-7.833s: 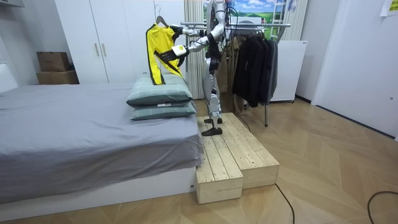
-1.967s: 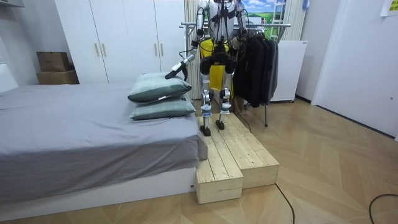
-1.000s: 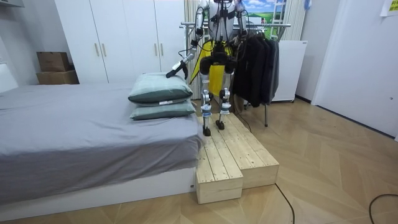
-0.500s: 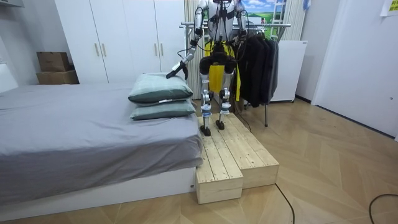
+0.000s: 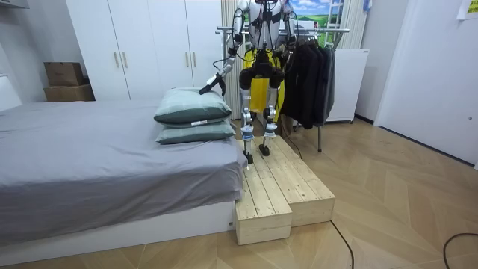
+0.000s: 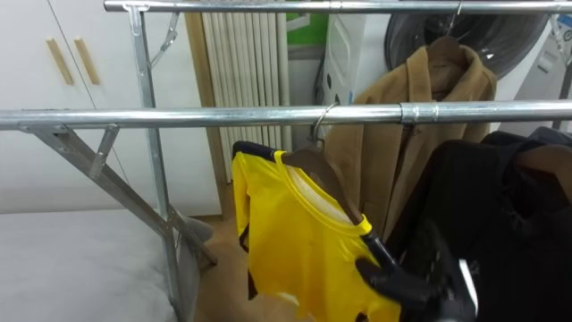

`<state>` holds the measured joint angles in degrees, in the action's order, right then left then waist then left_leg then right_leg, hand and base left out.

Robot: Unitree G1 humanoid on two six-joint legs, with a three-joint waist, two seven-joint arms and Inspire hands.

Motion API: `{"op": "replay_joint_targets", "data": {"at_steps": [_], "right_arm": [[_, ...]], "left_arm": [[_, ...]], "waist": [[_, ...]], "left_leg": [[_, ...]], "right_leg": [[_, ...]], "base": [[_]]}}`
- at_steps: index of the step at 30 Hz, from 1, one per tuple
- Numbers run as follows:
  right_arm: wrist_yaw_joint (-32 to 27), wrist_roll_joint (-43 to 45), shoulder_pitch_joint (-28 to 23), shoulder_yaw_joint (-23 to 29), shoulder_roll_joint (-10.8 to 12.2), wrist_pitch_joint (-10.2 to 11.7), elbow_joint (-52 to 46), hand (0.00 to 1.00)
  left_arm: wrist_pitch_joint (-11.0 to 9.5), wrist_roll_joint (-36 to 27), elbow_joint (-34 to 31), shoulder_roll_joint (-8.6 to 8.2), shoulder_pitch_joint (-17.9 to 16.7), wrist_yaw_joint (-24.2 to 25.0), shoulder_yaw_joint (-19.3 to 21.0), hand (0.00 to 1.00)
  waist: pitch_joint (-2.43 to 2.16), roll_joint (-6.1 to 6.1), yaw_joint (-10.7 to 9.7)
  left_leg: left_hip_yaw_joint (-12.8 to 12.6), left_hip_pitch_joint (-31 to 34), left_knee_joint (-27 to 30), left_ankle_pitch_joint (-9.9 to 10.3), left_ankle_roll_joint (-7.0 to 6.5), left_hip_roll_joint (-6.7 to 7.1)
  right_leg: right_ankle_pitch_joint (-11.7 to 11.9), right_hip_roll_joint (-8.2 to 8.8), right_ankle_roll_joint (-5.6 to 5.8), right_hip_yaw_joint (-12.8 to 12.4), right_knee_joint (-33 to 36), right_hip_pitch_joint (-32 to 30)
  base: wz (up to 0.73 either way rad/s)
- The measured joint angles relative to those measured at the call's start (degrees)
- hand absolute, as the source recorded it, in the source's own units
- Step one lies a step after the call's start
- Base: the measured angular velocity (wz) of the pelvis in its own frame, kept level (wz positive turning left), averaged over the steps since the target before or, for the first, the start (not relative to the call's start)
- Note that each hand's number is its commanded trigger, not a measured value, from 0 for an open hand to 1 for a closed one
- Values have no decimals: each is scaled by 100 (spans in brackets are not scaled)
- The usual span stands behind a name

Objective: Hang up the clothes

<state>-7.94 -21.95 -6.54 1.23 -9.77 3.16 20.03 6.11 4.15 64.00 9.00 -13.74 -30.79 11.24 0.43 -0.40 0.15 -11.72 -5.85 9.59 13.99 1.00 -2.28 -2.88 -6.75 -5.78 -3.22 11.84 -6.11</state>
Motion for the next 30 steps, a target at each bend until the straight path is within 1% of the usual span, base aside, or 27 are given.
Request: {"op": "replay_joint_targets", "data": {"at_steps": [4,6,10,12,14,17,19,22,24,26,27,30], "right_arm": [[71,275,-195,4,-3,0,271,0],[136,369,-283,6,-4,4,435,0],[271,420,-426,1,9,4,739,0],[364,416,-419,5,29,16,1102,0],[489,413,-415,6,52,44,1646,0],[613,399,-497,7,58,56,2181,0],[674,418,-532,7,59,61,2458,0],[827,407,-519,2,59,146,3022,0],[903,419,-532,2,59,181,3361,0],[958,421,-566,3,61,181,3446,0],[1018,414,-606,-1,65,215,3521,0],[1132,362,-620,-12,90,231,3758,0]], "left_arm": [[0,-1,3,-2,-9,1,45,0],[0,-6,12,-4,-25,4,75,0],[0,-5,11,-4,-38,16,80,0],[0,-13,13,-4,-58,21,99,0],[-1,-13,11,-3,-117,34,139,0],[-1,-13,12,-3,-124,39,207,0],[-3,-13,14,-3,-135,40,207,0],[-16,-13,15,-3,-143,43,202,0],[-23,-12,31,-3,-151,50,199,0],[-37,-12,62,-4,-153,59,197,0],[-53,-12,78,-4,-153,70,198,0],[-78,-11,76,-9,-153,123,197,0]], "waist": [[0,1,-7],[0,3,-13],[2,-1,-34],[5,-5,-63],[10,-16,-144],[9,-27,-206],[10,-29,-212],[21,-42,-215],[18,-19,-214],[22,-4,-215],[34,-5,-214],[35,49,-207]], "left_leg": [[-38,18,2,-2,4,-4],[-58,16,2,-4,4,-4],[-54,6,4,-3,2,-3],[-42,-63,4,-3,2,1],[-17,-70,0,4,-10,5],[-21,-61,-27,10,-7,4],[-36,-63,-27,13,-6,2],[-40,-76,-15,14,-4,2],[-62,-80,-19,14,-4,1],[-73,-79,-19,14,-4,1],[-78,-77,-23,14,-4,2],[-79,-69,-34,16,-4,0]], "right_leg": [[3,-19,-4,-43,-8,-39],[19,-25,-31,-68,-9,-51],[12,-21,-19,-67,-19,-27],[-10,-15,-7,-61,-13,17],[-56,-13,42,-61,2,34],[-53,-14,45,-63,13,27],[-51,-16,41,-63,19,28],[-47,-16,36,-65,28,35],[-46,-23,34,-81,29,34],[-42,-28,30,-103,48,18],[-43,-32,31,-112,71,2],[-42,-35,31,-114,43,3]], "base": [[-4],[-8],[0],[2],[0],[0],[0],[0],[-4],[-6],[-4],[0]]}}
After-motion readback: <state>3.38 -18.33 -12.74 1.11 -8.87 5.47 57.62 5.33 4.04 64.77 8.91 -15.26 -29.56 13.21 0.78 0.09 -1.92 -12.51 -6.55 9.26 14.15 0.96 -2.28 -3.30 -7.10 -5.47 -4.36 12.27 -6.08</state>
